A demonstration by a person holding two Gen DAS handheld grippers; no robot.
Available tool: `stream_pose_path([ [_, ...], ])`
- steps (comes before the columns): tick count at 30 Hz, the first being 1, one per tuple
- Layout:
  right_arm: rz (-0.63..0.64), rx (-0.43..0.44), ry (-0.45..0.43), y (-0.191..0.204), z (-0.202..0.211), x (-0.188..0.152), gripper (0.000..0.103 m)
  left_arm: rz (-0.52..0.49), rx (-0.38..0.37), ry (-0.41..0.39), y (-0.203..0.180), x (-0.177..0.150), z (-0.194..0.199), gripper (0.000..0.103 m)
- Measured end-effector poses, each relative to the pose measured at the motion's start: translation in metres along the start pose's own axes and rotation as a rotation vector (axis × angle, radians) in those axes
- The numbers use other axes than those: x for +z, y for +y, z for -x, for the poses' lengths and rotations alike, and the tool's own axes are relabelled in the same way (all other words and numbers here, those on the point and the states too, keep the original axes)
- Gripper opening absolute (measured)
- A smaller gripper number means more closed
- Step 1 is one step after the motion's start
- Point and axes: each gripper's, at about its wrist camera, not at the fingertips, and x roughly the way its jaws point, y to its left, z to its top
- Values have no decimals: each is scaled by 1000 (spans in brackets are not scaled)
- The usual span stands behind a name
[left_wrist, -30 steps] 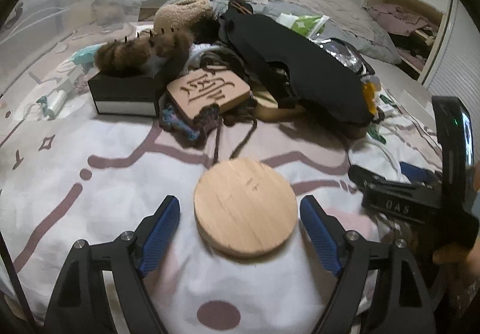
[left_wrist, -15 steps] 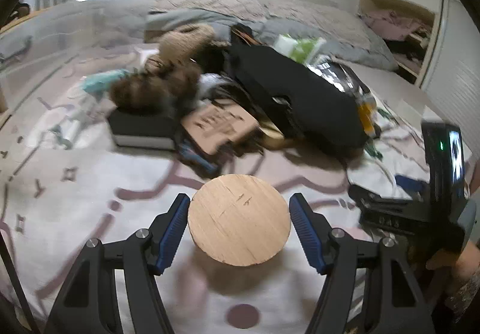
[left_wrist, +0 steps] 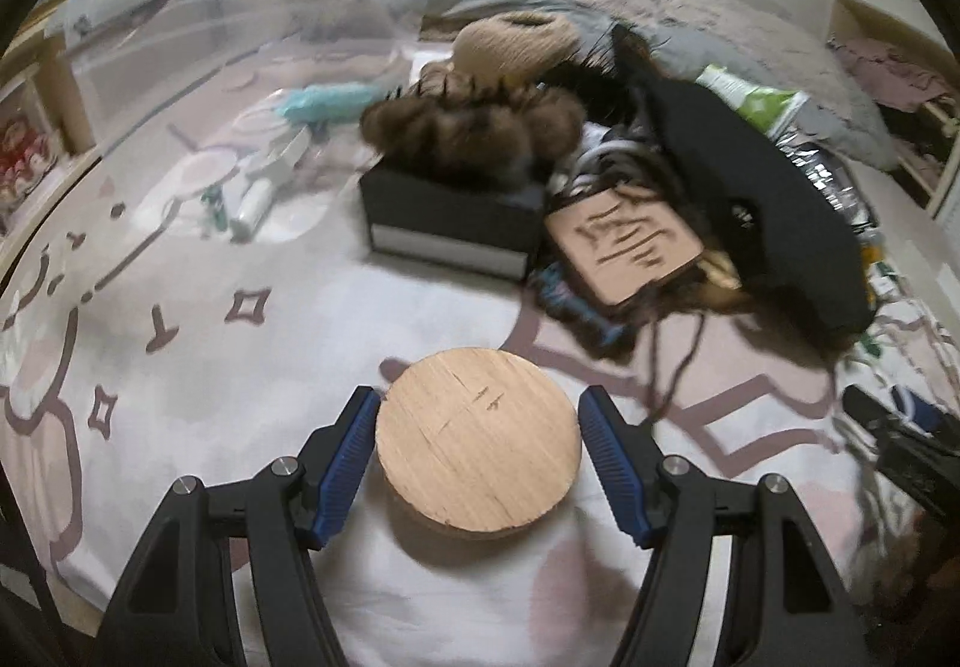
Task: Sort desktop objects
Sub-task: 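Grasp the white plastic ring with the right tool and lift it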
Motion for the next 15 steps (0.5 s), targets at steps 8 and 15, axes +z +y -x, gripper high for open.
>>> stream_pose_path([
  [8, 143, 101, -6, 40, 4, -7, 84, 18, 22, 14, 2, -4, -9, 69],
  [15, 162, 102, 18, 49, -5, -12, 84, 28, 36, 37, 1, -6, -20, 73],
])
